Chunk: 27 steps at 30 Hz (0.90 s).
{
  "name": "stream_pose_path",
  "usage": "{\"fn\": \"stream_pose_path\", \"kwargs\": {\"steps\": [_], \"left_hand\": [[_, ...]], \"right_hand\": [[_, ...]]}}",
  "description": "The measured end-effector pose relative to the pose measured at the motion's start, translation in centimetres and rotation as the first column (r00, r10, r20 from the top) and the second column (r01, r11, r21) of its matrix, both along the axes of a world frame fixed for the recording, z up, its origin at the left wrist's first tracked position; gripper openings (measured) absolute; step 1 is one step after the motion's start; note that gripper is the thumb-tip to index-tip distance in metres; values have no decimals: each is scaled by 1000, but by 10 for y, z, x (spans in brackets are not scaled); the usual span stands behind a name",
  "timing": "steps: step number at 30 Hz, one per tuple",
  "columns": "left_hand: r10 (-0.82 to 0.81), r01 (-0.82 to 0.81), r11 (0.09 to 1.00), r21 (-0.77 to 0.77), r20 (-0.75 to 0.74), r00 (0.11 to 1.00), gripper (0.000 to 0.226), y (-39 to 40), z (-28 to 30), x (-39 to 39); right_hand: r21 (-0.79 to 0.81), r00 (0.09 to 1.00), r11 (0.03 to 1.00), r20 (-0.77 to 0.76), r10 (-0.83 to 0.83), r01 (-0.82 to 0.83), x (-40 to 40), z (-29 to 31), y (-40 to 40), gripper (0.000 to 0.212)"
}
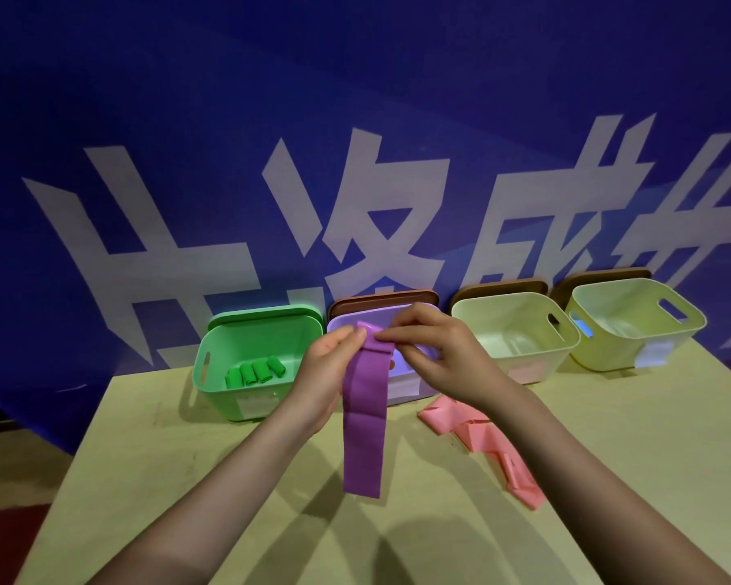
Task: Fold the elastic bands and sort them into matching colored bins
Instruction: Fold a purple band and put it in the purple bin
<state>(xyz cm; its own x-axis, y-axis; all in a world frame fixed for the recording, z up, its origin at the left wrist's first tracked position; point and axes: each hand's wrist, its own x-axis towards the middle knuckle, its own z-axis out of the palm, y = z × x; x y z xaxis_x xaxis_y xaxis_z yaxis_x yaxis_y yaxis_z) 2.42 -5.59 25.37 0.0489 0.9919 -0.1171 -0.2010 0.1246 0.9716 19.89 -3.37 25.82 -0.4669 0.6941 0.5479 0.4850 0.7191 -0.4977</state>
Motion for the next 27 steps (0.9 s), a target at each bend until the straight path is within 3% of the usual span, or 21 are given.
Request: {"fn": "stream_pose_path", "kwargs": {"steps": [2,4,6,9,13,19,27], "left_hand": [[39,-38,998,42,-32,999,22,0,-1,3],[85,-75,992,98,-95,992,23,1,-3,6],[108,-74,983,169,-202,973,23,1,-5,9],[131,-61,971,229,-307,943,22,-3,-7,12],[136,-10,950,313,-386,912,23,-4,-12,11],[167,-56,949,310,-346,923,24,-5,-10,17],[174,-107,960,258,-253,952,22,-5,-12,16]], "right_hand": [[-263,982,965,-187,-39,-12,-4,0,-7,30],[-495,924,867,-356,-142,-57,-11,-1,-13,29],[-578,896,814,-390,-211,-59,-18,-4,-17,18],[-602,871,798,-401,-285,-16,-21,-7,-20,5],[-647,870,762,-373,-323,6,-15,-10,-17,10],[-520,866,836,-321,-384,177,-23,-14,-16,8],[-580,846,807,-372,-382,110,-20,-14,-15,15]]}}
